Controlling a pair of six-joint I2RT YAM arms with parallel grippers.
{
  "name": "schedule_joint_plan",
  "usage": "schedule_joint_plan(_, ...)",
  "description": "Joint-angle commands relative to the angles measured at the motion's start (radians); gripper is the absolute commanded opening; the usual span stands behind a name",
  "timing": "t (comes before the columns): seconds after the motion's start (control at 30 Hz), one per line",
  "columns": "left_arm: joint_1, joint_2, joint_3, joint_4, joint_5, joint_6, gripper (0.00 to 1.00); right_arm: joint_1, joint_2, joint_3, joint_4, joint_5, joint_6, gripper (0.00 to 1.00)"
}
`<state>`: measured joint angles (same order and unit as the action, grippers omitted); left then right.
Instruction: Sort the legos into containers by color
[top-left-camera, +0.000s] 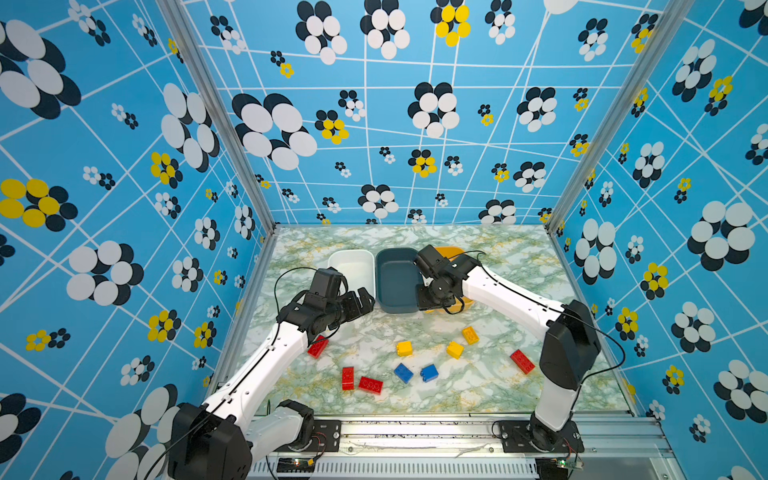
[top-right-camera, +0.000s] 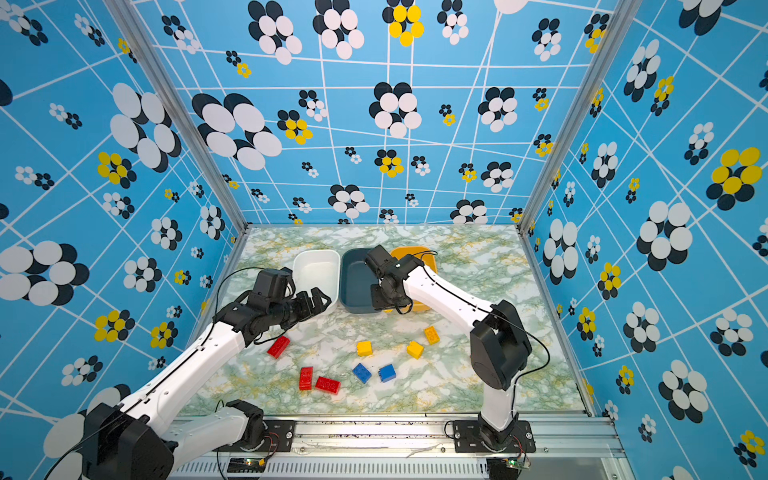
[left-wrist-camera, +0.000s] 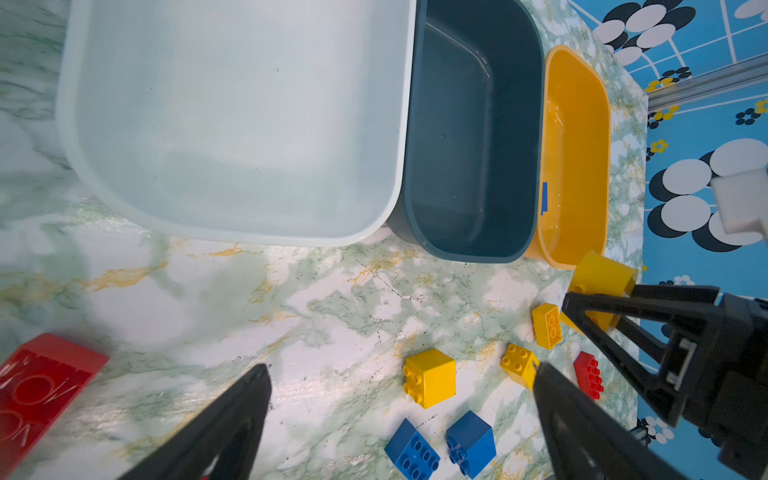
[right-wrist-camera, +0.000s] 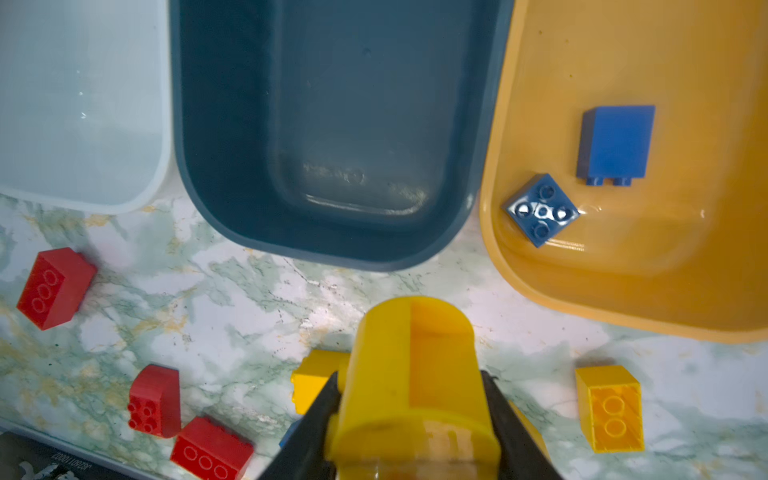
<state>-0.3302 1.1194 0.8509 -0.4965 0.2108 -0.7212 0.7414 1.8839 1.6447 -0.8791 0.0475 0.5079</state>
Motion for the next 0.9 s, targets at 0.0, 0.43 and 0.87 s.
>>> schedule_joint_plan(0.0, 0.019, -0.024, -0.026, -0.024, 0.007, 0.015, 1.00, 0.007, 0.068, 0.103, 0.005, -0.009, -0.041, 0.35)
schedule_joint_plan(0.43, 0.029, -0.082, -0.049, -0.093, -0.031, 0.010, 0.99, 0.007, 0.365, 0.385, -0.059, -0.048, -0.099, 0.35)
schedule_joint_plan(0.87, 0.041, -0.109, -0.055, -0.177, -0.105, 0.001, 0.99, 0.007, 0.438, 0.428, -0.117, -0.028, -0.116, 0.48)
